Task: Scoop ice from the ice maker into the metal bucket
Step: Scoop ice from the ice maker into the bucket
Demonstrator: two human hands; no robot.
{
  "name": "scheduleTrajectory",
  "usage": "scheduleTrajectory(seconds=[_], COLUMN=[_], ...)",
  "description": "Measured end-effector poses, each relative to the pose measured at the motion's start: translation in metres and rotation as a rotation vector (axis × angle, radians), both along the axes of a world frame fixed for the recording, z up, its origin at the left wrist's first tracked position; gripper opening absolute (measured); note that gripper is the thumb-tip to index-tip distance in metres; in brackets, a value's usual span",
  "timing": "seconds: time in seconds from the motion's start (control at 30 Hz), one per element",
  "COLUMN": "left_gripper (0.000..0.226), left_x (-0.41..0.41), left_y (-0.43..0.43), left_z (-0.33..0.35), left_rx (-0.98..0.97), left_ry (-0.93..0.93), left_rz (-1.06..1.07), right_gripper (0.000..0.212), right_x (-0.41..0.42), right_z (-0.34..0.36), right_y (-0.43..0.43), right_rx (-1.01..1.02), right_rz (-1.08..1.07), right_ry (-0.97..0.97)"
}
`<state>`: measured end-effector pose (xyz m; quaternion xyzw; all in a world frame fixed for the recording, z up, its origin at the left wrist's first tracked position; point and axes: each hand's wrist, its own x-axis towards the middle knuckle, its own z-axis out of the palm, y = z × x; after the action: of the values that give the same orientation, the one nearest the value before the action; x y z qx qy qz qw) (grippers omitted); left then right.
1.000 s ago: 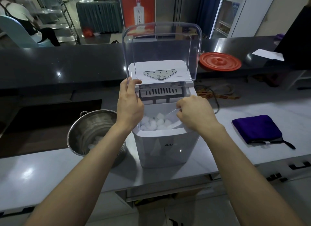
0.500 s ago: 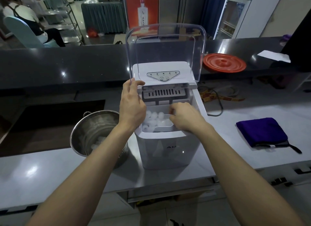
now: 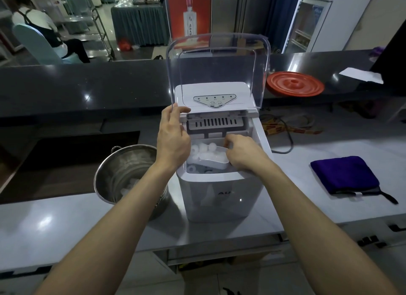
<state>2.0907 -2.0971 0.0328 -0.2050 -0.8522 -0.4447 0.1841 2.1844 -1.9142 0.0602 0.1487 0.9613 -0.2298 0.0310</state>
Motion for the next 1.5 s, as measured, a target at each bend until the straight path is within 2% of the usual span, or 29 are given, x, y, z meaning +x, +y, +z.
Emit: scheduleTrajectory(seconds=[0.5,1.03,1.2,1.5], left_gripper=[0.050,0.055,0.058,0.038], left_x=[0.000,-0.001,-0.008,-0.025], left_y=[-0.001,-0.005,-0.040,-0.141], left_z=[-0.001,0.002,0.004,-0.009], left_rx=[0.014,-0.013,-0.038,-0.074], left_ry=[-0.028,-0.052,-0.083,-0.085], left_rz=[-0.002,-0.029,-0.155,-0.014], right_gripper=[0.041,0.033,0.031,0.027], right_x=[0.011,0.020,0.020,0.008], right_z=[0.016,0.046,0.061,0.073], right_y=[-0.003,-0.004,-0.010,-0.048], right_rx=[-0.110,-0.136,-0.136,-0.158], right_rz=[-0.121,-0.185,-0.191,-0.132], right_ry=[0.119,0.191,0.221,0.280])
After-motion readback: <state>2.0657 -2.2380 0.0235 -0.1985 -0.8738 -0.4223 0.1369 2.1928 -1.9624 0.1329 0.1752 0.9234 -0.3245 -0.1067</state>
